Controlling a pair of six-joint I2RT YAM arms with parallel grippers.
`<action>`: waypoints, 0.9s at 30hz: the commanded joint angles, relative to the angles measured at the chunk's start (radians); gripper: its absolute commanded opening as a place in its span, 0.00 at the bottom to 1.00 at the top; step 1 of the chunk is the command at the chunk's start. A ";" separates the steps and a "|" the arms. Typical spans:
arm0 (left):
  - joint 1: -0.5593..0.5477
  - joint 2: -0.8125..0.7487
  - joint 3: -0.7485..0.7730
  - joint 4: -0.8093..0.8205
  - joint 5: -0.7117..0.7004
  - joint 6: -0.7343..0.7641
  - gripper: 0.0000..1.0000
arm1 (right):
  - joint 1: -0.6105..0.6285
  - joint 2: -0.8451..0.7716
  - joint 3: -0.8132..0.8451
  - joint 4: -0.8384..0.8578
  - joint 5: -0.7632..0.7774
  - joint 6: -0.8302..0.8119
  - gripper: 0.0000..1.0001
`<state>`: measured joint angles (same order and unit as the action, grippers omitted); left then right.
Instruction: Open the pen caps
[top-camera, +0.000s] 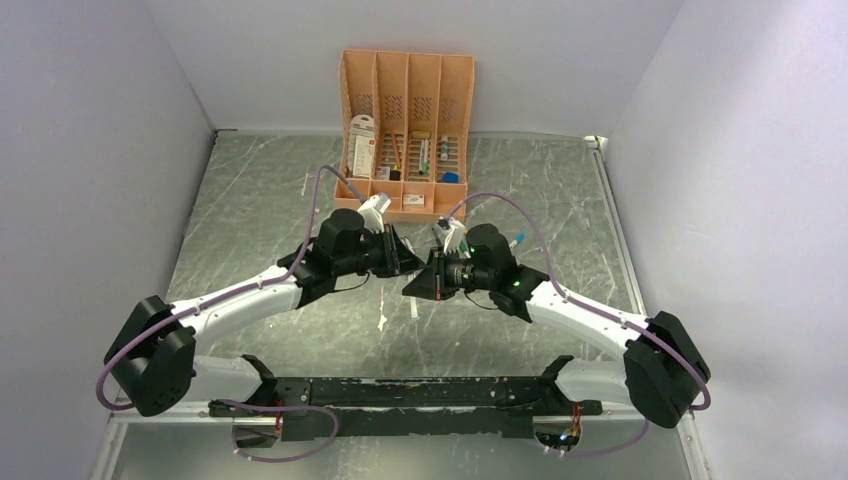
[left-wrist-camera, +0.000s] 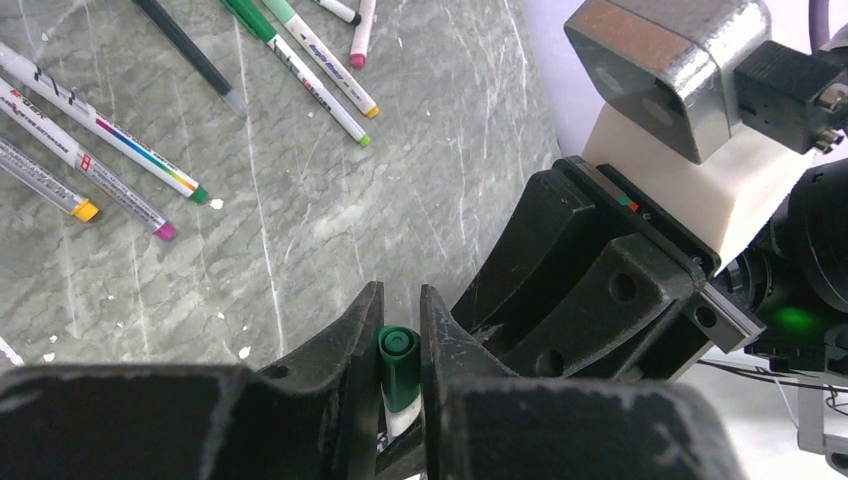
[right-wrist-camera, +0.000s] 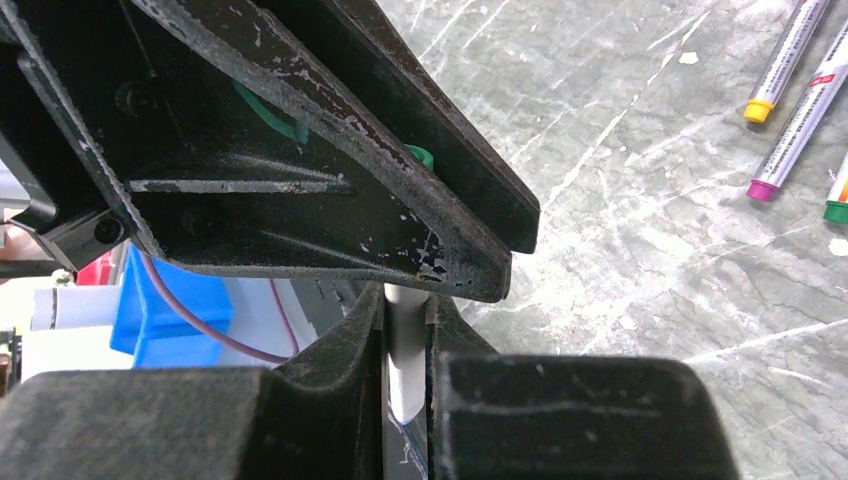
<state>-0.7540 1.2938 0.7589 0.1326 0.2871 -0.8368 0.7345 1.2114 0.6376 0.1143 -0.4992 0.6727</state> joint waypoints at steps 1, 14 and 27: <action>-0.004 -0.001 0.061 -0.063 -0.106 0.051 0.07 | 0.002 -0.033 -0.013 0.019 0.003 0.006 0.00; 0.124 0.170 0.308 -0.051 -0.221 0.146 0.07 | 0.059 -0.109 -0.170 0.090 0.006 0.124 0.00; 0.252 0.129 0.332 -0.175 -0.148 0.153 0.07 | 0.082 -0.120 -0.055 -0.171 0.161 -0.015 0.00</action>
<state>-0.5011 1.4883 1.1091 0.0311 0.1265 -0.7136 0.8139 1.0538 0.4717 0.0875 -0.4267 0.7670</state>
